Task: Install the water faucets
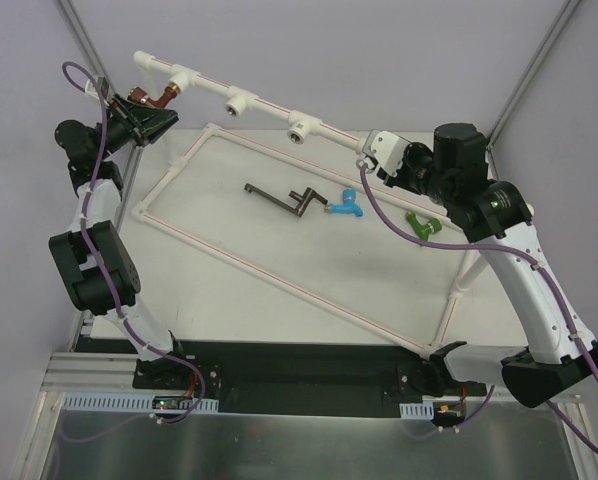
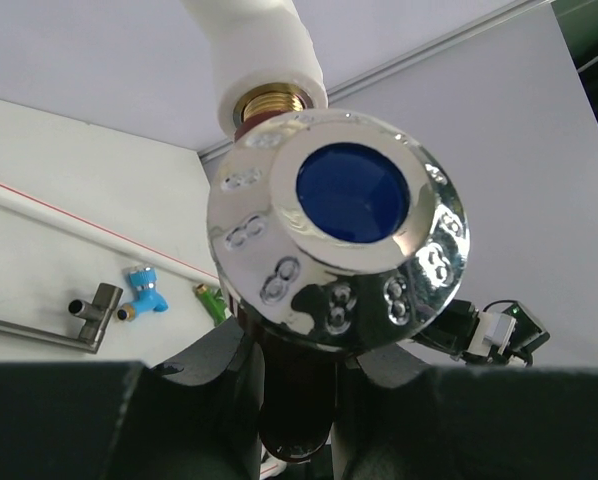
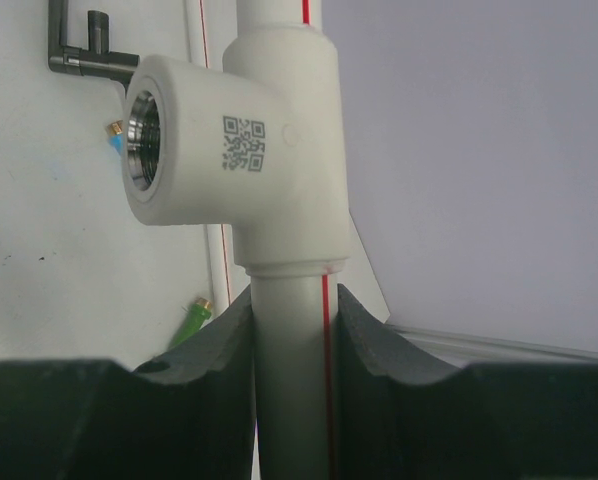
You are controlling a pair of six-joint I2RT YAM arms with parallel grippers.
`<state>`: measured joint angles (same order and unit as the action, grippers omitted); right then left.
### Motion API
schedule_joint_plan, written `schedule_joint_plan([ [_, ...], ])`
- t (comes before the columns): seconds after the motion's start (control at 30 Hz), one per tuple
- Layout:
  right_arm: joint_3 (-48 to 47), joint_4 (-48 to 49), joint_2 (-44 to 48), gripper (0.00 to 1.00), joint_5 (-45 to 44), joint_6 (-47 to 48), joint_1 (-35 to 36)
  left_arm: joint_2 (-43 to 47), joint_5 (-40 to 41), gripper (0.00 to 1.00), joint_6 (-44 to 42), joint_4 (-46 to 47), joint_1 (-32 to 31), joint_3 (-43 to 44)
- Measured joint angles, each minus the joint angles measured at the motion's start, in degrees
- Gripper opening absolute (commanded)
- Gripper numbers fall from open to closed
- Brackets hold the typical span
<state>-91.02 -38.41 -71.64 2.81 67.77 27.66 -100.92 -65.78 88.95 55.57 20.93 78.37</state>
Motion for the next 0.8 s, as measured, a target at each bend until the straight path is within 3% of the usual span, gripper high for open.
schedule_joint_plan([
  [0.8,0.1,0.1,0.0,0.02,-0.1,0.1,0.0,0.1,0.7,0.00,-5.4,-2.3,-0.4,-0.3],
])
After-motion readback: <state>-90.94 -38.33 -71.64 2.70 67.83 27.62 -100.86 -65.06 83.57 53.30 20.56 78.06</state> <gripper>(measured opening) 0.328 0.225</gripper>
